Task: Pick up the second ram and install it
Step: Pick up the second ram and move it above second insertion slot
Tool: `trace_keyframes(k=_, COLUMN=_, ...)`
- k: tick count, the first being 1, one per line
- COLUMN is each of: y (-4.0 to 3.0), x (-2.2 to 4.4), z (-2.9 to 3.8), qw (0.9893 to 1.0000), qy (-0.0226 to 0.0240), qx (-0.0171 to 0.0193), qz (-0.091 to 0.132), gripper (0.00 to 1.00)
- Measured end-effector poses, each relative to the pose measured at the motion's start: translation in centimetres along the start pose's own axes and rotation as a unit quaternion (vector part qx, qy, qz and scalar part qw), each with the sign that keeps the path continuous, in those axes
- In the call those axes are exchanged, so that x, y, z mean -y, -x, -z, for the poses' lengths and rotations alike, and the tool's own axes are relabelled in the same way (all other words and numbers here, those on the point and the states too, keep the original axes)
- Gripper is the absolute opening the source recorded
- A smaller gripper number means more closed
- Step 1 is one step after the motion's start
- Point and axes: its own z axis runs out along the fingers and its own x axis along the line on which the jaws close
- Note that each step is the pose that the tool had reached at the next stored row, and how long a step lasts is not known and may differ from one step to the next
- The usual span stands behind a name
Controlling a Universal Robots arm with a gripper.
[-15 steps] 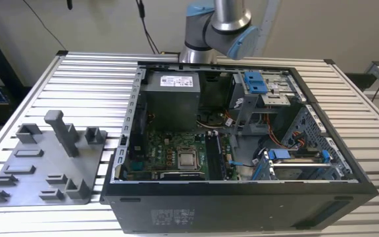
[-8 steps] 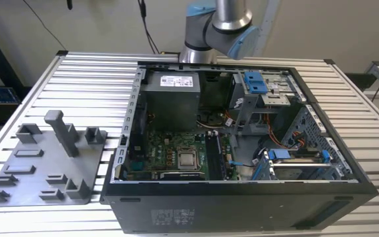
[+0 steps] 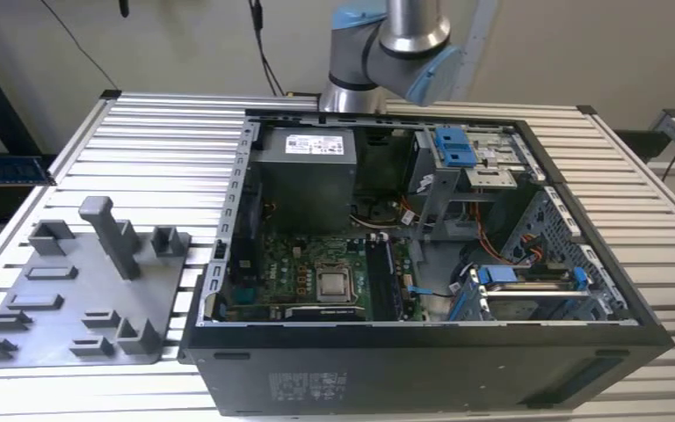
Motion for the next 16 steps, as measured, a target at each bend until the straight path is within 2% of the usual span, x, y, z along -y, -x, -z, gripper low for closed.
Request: trace_keyframes(k=16, y=-0.05, x=3.42, z=-0.09, qw=1.0, qy=0.0006, qx=0.0, qz=0.0, gripper=0.14)
